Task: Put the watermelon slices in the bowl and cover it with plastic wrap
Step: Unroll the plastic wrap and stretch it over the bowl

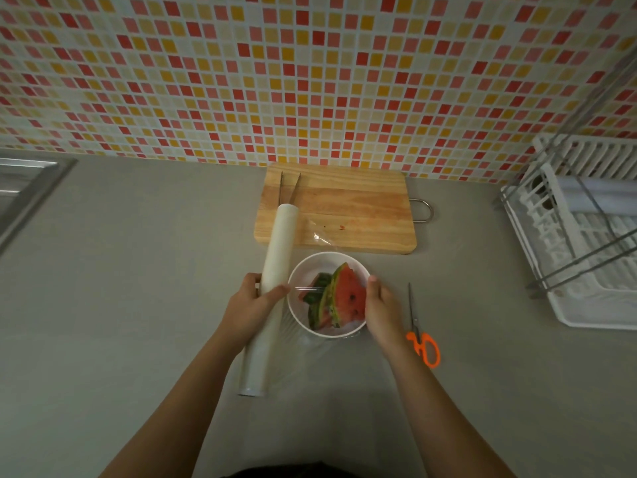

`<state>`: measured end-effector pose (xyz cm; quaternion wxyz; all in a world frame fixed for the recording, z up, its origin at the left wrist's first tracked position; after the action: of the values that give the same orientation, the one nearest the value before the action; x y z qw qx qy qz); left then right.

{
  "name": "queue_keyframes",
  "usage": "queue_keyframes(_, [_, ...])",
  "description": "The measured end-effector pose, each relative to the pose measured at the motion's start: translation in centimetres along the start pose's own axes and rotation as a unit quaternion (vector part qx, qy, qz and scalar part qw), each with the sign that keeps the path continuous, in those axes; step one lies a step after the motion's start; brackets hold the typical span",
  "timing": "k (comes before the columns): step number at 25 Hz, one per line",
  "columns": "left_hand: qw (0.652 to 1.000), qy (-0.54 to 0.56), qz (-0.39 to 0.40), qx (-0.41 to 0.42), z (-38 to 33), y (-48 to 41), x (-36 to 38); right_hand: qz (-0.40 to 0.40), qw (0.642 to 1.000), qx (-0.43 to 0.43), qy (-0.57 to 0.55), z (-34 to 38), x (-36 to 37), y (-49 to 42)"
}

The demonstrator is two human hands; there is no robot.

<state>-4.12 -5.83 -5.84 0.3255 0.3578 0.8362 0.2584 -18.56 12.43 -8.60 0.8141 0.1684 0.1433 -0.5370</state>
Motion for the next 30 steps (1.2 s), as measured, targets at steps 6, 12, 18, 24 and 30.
queue_keyframes(6, [0.988,0.071,0.133,-0.012,-2.0,0.7,3.4,-0.018,1.000,-0.018,0.018,-0.7,-3.4,-2.8])
queue_keyframes(12, [0.994,0.085,0.065,-0.010,-2.9,0.1,4.1,-0.031,0.997,-0.031,0.062,-0.5,-4.4,-5.0])
queue_keyframes(18, [0.987,0.067,0.147,-0.015,-1.4,0.6,3.5,-0.052,0.996,-0.035,0.065,-0.7,-4.1,-4.9])
queue_keyframes(24, [0.978,0.103,0.176,-0.050,0.1,1.5,3.6,-0.052,0.996,-0.033,0.070,-0.7,-4.0,-5.0])
queue_keyframes(30, [0.972,0.128,0.192,-0.039,0.7,2.1,4.0,-0.057,0.995,-0.031,0.070,-0.6,-4.1,-5.4])
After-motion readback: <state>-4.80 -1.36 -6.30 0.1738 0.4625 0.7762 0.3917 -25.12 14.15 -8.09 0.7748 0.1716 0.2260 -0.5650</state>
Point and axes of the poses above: each hand's wrist, its own y-axis away from the middle knuckle, its own x-axis out of the palm, z = x × y, the point moved 4 cm from there along -y, towards the middle knuckle, and after that the axes turned 14 degrees about -x, right-handed, at the moved point
